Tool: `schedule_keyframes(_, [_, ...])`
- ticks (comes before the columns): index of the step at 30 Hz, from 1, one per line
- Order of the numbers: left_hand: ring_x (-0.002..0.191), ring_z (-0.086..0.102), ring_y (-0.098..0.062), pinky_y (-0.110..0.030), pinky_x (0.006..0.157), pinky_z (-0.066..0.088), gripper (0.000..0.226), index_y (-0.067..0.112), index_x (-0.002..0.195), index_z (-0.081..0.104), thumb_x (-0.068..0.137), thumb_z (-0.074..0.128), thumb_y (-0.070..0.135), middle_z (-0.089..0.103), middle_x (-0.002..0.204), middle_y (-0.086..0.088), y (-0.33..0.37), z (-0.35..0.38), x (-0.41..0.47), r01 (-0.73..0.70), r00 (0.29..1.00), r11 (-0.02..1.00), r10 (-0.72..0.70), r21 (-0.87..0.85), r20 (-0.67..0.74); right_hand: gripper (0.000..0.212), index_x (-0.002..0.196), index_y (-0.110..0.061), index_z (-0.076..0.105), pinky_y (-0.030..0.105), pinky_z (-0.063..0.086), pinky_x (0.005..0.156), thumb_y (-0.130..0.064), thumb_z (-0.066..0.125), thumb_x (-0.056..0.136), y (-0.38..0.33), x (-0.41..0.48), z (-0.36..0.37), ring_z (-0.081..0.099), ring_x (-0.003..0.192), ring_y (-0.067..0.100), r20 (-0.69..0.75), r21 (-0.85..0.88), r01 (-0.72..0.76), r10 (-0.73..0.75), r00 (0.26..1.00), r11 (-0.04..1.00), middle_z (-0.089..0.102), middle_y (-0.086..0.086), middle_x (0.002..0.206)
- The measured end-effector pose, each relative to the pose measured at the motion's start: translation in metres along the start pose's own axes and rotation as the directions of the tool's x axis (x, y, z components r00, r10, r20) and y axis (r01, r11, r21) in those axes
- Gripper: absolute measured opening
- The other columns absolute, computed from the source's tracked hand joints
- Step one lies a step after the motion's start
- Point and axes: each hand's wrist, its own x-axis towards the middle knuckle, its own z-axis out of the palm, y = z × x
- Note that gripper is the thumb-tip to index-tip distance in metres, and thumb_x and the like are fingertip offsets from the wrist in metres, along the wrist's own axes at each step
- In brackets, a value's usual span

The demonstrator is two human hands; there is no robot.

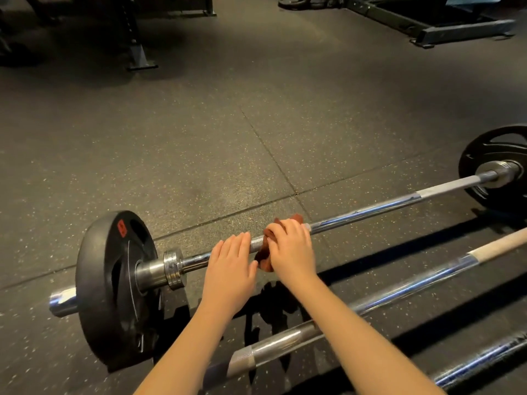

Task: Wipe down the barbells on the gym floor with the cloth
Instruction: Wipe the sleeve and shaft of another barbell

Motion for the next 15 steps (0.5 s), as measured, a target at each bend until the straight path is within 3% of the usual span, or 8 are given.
schedule_keyframes(3, [0.127, 0.05, -0.024, -0.042, 0.109, 0.034, 0.062, 0.007, 0.14, 0.046, 0.091, 0.028, 0.04, 0.054, 0.137, -0.006, -0.002, -0.002, -0.002, -0.02, 1.0, 1.0, 0.02, 0.015, -0.014, 0.043, 0.099, -0.02, 0.068, 0.039, 0.035, 0.093, -0.04, 0.032, 0.085, 0.035, 0.021, -0.018, 0.058, 0.095, 0.026, 0.111, -0.073, 0.153, -0.145, 0.983, 0.985, 0.065, 0.001, 0.093])
schedule_keyframes(5, [0.135, 0.04, -0.023, -0.041, 0.115, 0.024, 0.058, 0.008, 0.146, 0.037, 0.096, 0.032, 0.038, 0.045, 0.146, -0.006, 0.0, -0.003, -0.002, -0.02, 1.0, 1.0, 0.02, -0.009, 0.009, 0.048, 0.097, -0.019, 0.069, 0.04, 0.032, 0.095, -0.04, 0.027, 0.087, 0.044, 0.031, -0.022, 0.058, 0.096, 0.029, 0.088, -0.096, 0.017, -0.009, 0.996, 0.995, 0.066, 0.003, 0.091])
schedule_keyframes(8, [0.14, 0.033, -0.021, -0.039, 0.118, 0.018, 0.056, 0.01, 0.149, 0.031, 0.099, 0.038, 0.035, 0.038, 0.151, -0.004, 0.003, -0.002, 0.0, -0.011, 1.0, 1.0, 0.012, -0.018, 0.026, 0.033, 0.1, -0.018, 0.067, 0.047, 0.026, 0.112, -0.031, 0.038, 0.093, 0.008, 0.016, -0.007, 0.051, 0.109, 0.026, -0.02, -0.031, -0.271, 0.27, 0.963, 0.962, 0.062, 0.003, 0.103])
schedule_keyframes(10, [0.133, 0.043, -0.022, -0.041, 0.114, 0.028, 0.058, 0.008, 0.143, 0.04, 0.095, 0.032, 0.038, 0.048, 0.143, -0.006, 0.003, -0.003, -0.001, -0.007, 1.0, 1.0, 0.007, -0.007, 0.023, 0.031, 0.098, -0.018, 0.065, 0.049, 0.028, 0.112, -0.032, 0.039, 0.09, -0.007, 0.001, 0.002, 0.049, 0.108, 0.023, -0.062, 0.01, -0.176, 0.176, 0.982, 0.984, 0.06, 0.0, 0.102])
schedule_keyframes(12, [0.126, 0.051, -0.024, -0.043, 0.109, 0.036, 0.062, 0.006, 0.138, 0.048, 0.09, 0.028, 0.039, 0.055, 0.136, -0.007, -0.001, 0.0, -0.001, -0.013, 1.0, 1.0, 0.013, 0.006, 0.003, 0.036, 0.101, -0.02, 0.065, 0.047, 0.035, 0.106, -0.035, 0.036, 0.086, 0.005, 0.001, -0.004, 0.052, 0.105, 0.022, 0.033, 0.031, 0.033, -0.034, 0.999, 0.999, 0.061, -0.002, 0.101])
schedule_keyframes(14, [0.129, 0.048, -0.024, -0.042, 0.111, 0.032, 0.064, 0.007, 0.141, 0.045, 0.09, 0.023, 0.041, 0.052, 0.139, -0.007, -0.003, 0.001, -0.002, -0.024, 1.0, 1.0, 0.025, 0.016, -0.009, 0.04, 0.102, -0.02, 0.067, 0.04, 0.037, 0.097, -0.037, 0.034, 0.085, 0.03, 0.016, -0.019, 0.056, 0.099, 0.026, 0.127, -0.025, 0.146, -0.142, 0.982, 0.989, 0.064, 0.0, 0.097])
schedule_keyframes(15, [0.133, 0.044, -0.023, -0.041, 0.113, 0.027, 0.066, 0.008, 0.144, 0.041, 0.091, 0.019, 0.042, 0.048, 0.143, -0.006, -0.003, -0.001, -0.003, -0.031, 0.999, 0.999, 0.031, 0.016, -0.006, 0.04, 0.1, -0.019, 0.068, 0.039, 0.035, 0.094, -0.037, 0.035, 0.087, 0.04, 0.024, -0.023, 0.057, 0.098, 0.027, 0.126, -0.059, 0.116, -0.108, 0.986, 0.992, 0.064, 0.002, 0.097])
